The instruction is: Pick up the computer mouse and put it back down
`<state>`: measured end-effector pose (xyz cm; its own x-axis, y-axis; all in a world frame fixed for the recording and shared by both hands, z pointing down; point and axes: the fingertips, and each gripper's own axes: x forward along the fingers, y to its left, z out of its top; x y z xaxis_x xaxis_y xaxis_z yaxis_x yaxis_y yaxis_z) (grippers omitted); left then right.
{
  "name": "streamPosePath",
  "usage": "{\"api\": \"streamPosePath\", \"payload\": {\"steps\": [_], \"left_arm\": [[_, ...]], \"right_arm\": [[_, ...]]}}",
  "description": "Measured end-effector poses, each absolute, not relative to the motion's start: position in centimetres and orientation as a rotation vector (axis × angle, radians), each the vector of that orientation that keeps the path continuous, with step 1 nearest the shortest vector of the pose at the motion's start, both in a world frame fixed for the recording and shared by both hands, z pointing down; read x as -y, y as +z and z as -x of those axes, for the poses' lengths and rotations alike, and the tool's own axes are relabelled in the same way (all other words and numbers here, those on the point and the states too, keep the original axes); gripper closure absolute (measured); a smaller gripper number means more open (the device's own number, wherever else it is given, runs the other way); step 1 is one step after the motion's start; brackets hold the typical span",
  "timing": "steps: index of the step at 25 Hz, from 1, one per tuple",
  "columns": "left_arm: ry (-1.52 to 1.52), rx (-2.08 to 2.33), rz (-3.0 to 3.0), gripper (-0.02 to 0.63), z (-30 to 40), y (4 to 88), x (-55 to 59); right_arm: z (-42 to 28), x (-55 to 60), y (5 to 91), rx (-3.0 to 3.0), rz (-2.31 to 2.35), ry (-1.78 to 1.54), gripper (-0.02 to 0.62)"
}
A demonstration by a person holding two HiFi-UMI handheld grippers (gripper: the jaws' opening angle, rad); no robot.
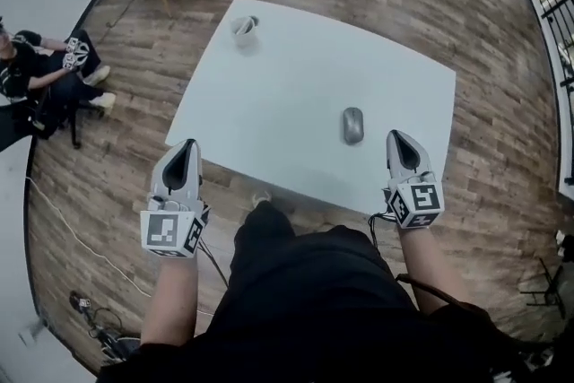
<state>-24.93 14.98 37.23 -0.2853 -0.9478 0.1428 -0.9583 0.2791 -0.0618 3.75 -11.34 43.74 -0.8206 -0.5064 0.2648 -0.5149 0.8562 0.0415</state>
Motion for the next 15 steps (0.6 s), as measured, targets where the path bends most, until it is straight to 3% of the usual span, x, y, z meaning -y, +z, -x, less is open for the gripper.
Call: {"api": "streamPosePath", "payload": {"steps": [15], "left_arm": [[0.180, 1.869, -2.426, 0.604, 27.0, 37.3, 0.0]], "right_arm": [[-5.4, 8.4, 41.2, 2.580, -1.272, 0.137, 0.594]]}}
